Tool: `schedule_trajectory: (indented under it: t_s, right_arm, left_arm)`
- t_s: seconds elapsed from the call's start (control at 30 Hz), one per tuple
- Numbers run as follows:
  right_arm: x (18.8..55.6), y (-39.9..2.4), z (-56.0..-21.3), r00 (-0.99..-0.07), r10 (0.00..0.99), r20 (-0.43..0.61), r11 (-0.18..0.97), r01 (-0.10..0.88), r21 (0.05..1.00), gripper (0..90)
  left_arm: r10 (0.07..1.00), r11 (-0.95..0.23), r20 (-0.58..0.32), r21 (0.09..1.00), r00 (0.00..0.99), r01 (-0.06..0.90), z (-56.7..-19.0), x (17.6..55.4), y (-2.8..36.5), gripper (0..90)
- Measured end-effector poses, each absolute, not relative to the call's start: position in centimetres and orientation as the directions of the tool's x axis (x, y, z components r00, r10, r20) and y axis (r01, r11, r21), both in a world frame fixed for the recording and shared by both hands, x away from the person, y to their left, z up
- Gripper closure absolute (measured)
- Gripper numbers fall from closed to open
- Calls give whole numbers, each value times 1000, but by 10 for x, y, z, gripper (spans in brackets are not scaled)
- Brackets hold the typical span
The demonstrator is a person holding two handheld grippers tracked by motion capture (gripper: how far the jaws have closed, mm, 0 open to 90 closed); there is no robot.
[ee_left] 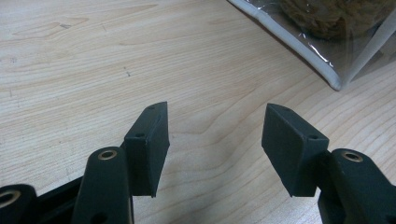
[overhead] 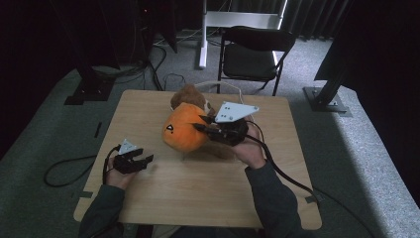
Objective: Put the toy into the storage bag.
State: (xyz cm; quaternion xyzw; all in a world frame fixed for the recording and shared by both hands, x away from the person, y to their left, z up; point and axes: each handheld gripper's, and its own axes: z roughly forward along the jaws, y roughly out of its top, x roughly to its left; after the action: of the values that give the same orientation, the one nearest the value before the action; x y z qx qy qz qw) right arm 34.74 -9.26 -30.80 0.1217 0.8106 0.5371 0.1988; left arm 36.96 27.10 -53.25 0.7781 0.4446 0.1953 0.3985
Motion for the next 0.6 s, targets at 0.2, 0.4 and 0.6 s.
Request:
schedule_trajectory:
  t_s: [0.2, 0.4, 0.6]
  right_arm:
    - [347, -96, -305, -886, 421, -194, 386, -18, 922, 742]
    - [347, -99, -301, -880, 432, -198, 387, -17, 922, 742]
    - [347, -101, -296, -874, 439, -208, 382, -28, 924, 742]
  left_arm:
    - [845, -300, -41, 790, 533, 536, -533, 369, 269, 417]
    - [846, -300, -39, 790, 532, 535, -533, 369, 269, 417]
    - [844, -301, -43, 787, 534, 538, -534, 369, 268, 414]
